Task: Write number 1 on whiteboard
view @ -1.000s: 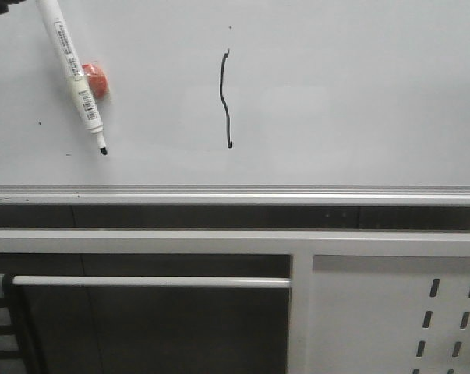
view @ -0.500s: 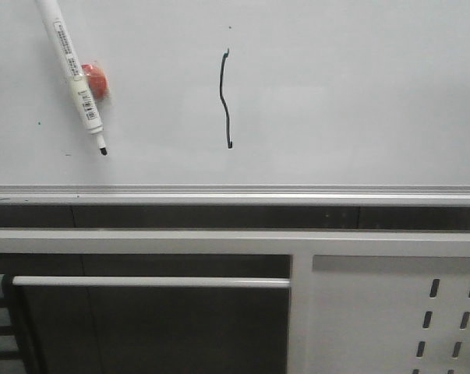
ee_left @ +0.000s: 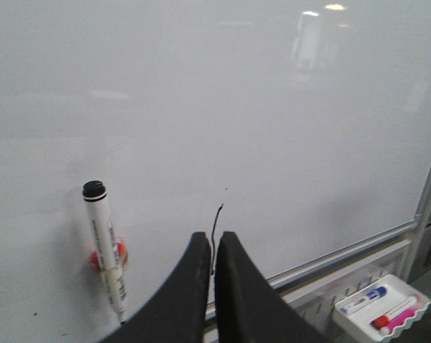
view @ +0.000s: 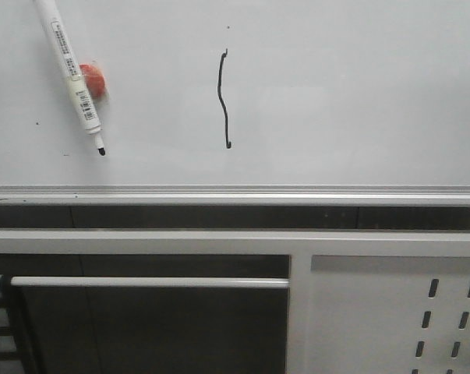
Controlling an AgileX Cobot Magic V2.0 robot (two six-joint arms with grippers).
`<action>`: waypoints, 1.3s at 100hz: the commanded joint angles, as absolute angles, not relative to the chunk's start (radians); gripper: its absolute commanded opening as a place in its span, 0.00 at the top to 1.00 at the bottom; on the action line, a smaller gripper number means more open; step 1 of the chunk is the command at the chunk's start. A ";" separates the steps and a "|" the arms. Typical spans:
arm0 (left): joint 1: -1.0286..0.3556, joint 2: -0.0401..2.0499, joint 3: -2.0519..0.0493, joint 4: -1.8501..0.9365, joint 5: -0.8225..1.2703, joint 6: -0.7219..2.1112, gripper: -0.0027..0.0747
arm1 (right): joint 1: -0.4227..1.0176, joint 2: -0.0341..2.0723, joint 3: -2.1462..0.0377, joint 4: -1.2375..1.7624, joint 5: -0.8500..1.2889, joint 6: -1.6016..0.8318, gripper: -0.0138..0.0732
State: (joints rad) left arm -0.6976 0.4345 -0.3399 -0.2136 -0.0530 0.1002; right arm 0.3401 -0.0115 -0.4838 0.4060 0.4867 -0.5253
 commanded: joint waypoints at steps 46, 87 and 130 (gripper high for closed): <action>-0.222 0.197 -0.151 -0.054 0.225 0.102 0.99 | 0.334 -0.027 -0.505 0.409 0.412 -0.527 0.92; -0.051 -0.003 0.028 -0.135 0.262 0.102 0.99 | 0.334 -0.027 -0.505 0.409 0.412 -0.527 0.92; -0.051 -0.034 0.028 -0.135 0.277 0.102 0.99 | 0.334 -0.027 -0.505 0.409 0.412 -0.527 0.92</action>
State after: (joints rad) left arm -0.0535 -0.0060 0.0055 -0.1205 0.3288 0.1002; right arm 0.3401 -0.0115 -0.4838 0.4060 0.4853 -0.5253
